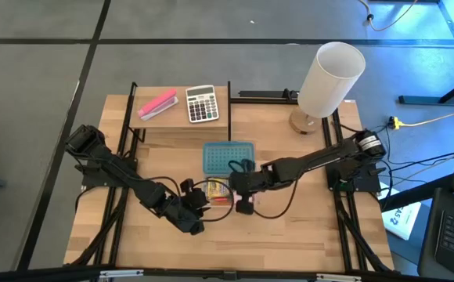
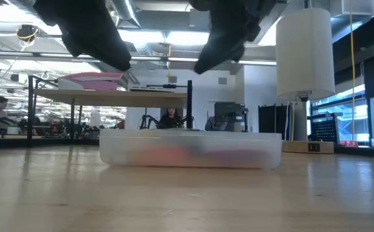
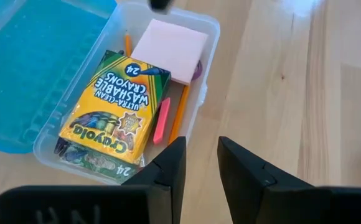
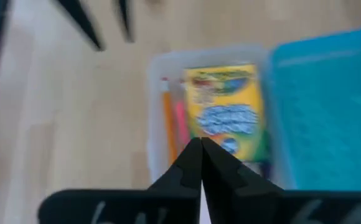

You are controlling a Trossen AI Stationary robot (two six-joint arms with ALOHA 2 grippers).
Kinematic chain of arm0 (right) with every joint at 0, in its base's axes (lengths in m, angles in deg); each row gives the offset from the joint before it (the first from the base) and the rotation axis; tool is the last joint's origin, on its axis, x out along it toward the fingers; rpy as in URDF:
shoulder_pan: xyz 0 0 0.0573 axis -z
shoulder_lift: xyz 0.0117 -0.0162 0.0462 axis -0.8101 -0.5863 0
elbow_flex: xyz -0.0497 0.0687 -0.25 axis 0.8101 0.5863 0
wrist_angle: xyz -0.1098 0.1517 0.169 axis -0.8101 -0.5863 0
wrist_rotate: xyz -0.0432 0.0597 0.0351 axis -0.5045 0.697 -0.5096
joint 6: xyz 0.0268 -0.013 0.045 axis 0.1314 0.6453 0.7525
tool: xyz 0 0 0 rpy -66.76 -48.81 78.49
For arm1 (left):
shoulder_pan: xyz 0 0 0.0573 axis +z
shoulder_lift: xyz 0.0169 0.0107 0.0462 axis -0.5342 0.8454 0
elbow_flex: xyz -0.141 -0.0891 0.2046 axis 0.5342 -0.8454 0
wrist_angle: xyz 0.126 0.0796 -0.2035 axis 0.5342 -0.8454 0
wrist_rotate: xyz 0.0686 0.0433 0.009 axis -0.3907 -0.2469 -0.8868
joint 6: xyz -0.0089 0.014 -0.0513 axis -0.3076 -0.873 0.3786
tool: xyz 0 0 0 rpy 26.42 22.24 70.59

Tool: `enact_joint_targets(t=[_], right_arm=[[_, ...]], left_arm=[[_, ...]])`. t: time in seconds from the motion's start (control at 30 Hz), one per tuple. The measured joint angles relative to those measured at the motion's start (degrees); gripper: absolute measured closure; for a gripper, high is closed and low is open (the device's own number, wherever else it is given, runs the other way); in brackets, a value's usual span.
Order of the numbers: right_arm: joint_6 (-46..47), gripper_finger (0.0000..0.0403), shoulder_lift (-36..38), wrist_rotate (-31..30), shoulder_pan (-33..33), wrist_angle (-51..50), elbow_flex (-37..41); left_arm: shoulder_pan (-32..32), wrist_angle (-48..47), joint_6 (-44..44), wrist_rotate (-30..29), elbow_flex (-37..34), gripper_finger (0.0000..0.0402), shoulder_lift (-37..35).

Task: Pack school essentials
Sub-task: Close the blue supply box

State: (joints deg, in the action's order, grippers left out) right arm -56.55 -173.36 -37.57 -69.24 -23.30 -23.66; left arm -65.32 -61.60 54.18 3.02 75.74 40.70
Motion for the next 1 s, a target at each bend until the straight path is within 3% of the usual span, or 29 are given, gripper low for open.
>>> enact_joint_targets(t=[0.23,0.47,0.63,0.83,1.0], right_arm=[[8.7,0.0399,4.9,-9.1,2.0,-10.3,0.0],[16.9,0.0399,10.3,-10.2,6.6,-20.7,0.0],[19.8,0.0400,12.2,-10.7,11.4,-26.8,0.0],[6.5,0.0401,12.3,-1.7,19.1,-26.6,0.4],[-3.3,0.0401,13.1,8.1,26.4,-25.0,4.8]], left_arm=[[3.6,-4.0,3.5,1.3,0.0,0.0317,0.0],[9.3,-10.2,3.5,8.6,0.0,0.0373,0.0],[12.5,-15.7,3.4,9.0,0.0,0.0397,-2.2],[16.9,-20.3,2.2,9.3,0.0,0.0401,-8.5],[23.1,-23.6,-1.5,16.3,0.0,0.0401,-12.5]])
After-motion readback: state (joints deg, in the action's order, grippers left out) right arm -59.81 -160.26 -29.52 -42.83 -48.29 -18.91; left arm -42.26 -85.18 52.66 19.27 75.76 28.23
